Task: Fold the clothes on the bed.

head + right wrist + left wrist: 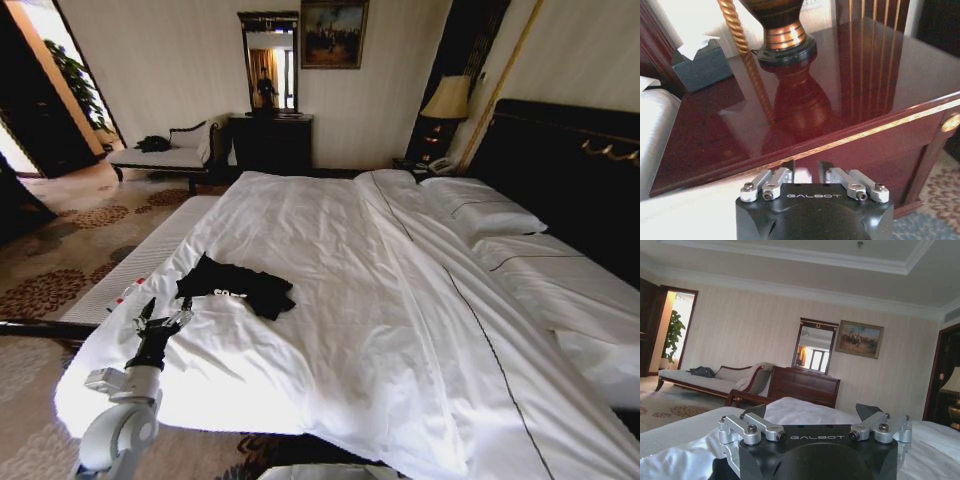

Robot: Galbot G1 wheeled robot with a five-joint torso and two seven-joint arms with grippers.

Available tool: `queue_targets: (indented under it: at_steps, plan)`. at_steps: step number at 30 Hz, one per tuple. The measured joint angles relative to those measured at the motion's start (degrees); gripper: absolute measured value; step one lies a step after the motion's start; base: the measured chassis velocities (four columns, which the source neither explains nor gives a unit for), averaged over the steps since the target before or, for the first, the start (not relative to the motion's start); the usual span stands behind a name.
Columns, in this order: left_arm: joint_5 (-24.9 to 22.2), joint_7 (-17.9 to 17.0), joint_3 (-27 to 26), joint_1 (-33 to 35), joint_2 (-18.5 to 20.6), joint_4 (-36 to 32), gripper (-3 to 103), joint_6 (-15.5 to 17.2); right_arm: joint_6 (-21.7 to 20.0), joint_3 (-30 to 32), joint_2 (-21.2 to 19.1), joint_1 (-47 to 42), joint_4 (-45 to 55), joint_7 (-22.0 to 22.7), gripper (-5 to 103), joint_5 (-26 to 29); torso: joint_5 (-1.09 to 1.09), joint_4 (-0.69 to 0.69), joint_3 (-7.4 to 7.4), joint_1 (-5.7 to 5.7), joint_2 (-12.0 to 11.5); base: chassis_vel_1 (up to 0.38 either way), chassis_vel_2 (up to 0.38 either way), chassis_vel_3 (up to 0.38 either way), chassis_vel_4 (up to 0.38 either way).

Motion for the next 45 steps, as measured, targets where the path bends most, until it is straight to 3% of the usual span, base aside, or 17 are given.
queue_targets:
  at_steps: [4,7,10,12,13,14,16,17,20,21,24,26,29,31,34,42,45]
  plan:
    - [0.13,0.01,0.50,-0.57,-0.89,0.22,100,0.00,-2.20,1.12,1.14,-2.61,6.79,2.02,35,0.07,0.00,0.08,0.00,0.00,0.00,0.000,0.000,0.000,0.000]
    - [0.38,0.02,0.91,-0.89,-1.75,0.46,100,-0.02,-3.84,4.46,1.72,-4.86,14.26,4.47,56,0.12,0.01,0.08,0.01,0.01,0.00,0.000,0.000,0.000,0.000]
    - [0.49,0.02,0.97,-0.87,-1.94,0.48,100,-0.05,-3.99,6.70,1.62,-5.97,17.27,4.43,56,1.02,0.00,0.08,0.01,0.00,0.00,0.000,0.000,0.000,0.000]
    - [0.65,0.02,0.95,-0.76,-2.04,0.43,100,-0.08,-4.00,8.65,1.19,-6.61,19.69,3.49,67,2.13,0.01,0.07,0.01,0.00,0.00,0.000,0.000,0.000,0.000]
    - [0.89,0.02,0.84,-0.58,-2.12,0.17,100,-0.08,-3.99,9.99,0.68,-6.72,21.49,1.93,67,2.51,-0.02,0.08,0.01,0.00,0.00,0.000,0.000,0.000,0.000]
    - [1.13,-0.01,0.71,-0.33,-2.16,-0.21,100,-0.06,-3.92,10.60,0.27,-6.63,22.99,0.11,79,2.18,-0.01,0.08,0.01,0.00,0.00,0.000,0.000,0.000,0.000]
    - [1.56,-0.03,0.49,0.15,-2.23,-0.94,100,0.17,-3.59,10.39,-0.17,-6.18,25.22,-2.91,79,0.72,0.00,0.09,0.01,0.00,0.00,0.000,0.000,0.000,0.000]
    - [2.06,-0.14,0.30,0.60,-2.32,-1.59,100,0.45,-3.01,9.00,-0.37,-5.51,27.03,-5.97,89,-1.34,0.00,0.09,0.01,0.00,0.00,0.000,0.000,0.000,0.000]
    - [3.17,-0.48,-0.29,1.53,-2.58,-2.74,100,1.06,-1.59,5.13,-0.50,-4.24,29.09,-11.65,89,-6.23,0.01,0.09,0.01,0.01,0.00,0.000,0.000,0.000,0.000]
    - [3.73,-0.70,-0.66,2.15,-2.77,-3.23,100,1.41,-0.53,2.32,-0.56,-3.44,29.81,-15.53,98,-9.43,0.02,0.09,0.01,0.01,0.00,0.000,0.000,0.000,0.000]
    - [5.18,-1.51,-1.88,5.11,-3.61,-5.07,100,2.58,3.77,-9.56,-1.57,0.10,29.59,-28.51,100,-21.75,0.01,0.11,0.01,0.00,0.00,0.000,0.000,0.000,0.000]
    - [5.45,-1.65,-1.98,5.36,-3.78,-5.25,100,2.79,4.61,-11.54,-1.71,0.65,29.06,-30.49,100,-23.58,0.00,0.12,0.01,0.00,0.00,0.000,0.000,0.000,0.000]
    - [7.16,-2.13,-1.57,5.55,-4.62,-5.54,100,3.96,9.92,-21.77,-1.93,3.77,23.91,-39.25,100,-35.56,0.02,0.07,0.01,0.00,0.00,0.000,0.000,0.000,0.000]
    - [7.67,-2.28,-1.37,5.69,-5.00,-5.56,100,3.97,10.79,-23.23,-2.06,4.49,22.88,-40.47,100,-37.54,0.02,0.07,0.01,0.01,0.00,0.000,0.000,0.000,0.000]
    - [10.12,-2.56,-0.51,5.52,-6.96,-5.10,100,3.24,16.34,-29.37,-2.63,9.46,16.80,-47.39,100,-47.80,0.01,0.09,0.01,0.01,0.00,0.000,0.000,0.000,0.000]
    - [7.58,-1.88,-0.93,7.99,-8.43,-9.95,100,3.61,23.10,-36.84,-3.96,12.38,10.44,-56.75,100,-54.30,0.03,0.09,0.01,0.02,-0.01,0.000,0.000,0.000,0.000]
    - [9.07,1.27,-0.04,10.21,-8.16,-11.87,100,2.82,24.33,-40.03,-6.77,12.71,9.77,-61.16,100,-57.52,0.02,0.09,0.00,0.01,0.00,0.000,0.000,0.000,0.000]
